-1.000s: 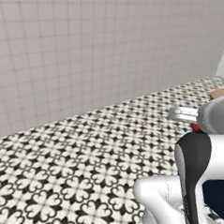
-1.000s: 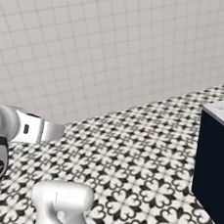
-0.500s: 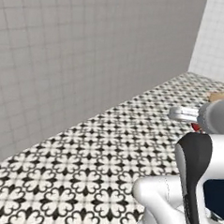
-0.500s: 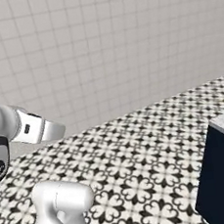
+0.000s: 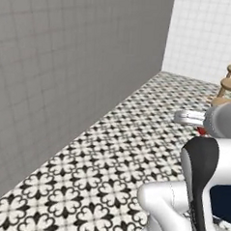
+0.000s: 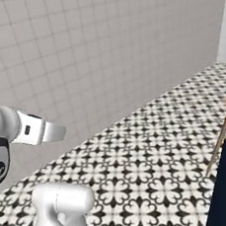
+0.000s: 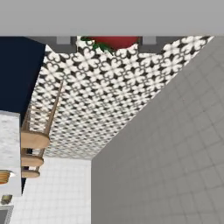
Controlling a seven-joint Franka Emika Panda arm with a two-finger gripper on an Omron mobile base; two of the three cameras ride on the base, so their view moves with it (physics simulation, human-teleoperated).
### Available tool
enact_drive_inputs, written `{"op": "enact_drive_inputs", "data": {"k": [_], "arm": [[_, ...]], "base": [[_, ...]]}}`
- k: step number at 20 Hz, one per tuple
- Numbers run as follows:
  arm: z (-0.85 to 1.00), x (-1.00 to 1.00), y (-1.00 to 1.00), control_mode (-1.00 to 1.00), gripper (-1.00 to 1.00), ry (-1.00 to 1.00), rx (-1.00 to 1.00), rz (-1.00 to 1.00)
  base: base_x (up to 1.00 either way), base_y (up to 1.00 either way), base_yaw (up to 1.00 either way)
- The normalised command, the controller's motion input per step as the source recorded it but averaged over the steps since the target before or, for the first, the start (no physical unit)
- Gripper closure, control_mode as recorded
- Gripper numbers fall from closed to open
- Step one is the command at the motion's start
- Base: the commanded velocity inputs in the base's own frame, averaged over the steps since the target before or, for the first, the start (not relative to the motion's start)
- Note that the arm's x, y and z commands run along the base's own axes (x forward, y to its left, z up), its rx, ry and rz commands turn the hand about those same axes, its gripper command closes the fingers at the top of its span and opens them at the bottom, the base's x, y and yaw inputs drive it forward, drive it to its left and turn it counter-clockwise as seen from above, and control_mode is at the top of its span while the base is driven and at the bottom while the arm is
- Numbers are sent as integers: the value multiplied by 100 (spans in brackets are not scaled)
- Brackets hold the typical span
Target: Take the strawberry from the fridge and place it on top of the pancake, located on the dining counter.
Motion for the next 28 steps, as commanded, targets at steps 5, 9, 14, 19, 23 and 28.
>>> {"op": "enact_drive_inputs", "data": {"k": [5,9,14,19,23,28], "arm": [[0,0,0,100,100,0,0,0],[0,0,0,100,100,0,0,0],[0,0,0,100,100,0,0,0],[0,0,0,100,100,0,0,0],[0,0,0,100,100,0,0,0],[0,0,0,100,100,0,0,0]], "base": [[100,49,-43],[100,44,-45],[100,40,-48],[100,42,-49],[100,42,-49],[100,43,-49]]}}
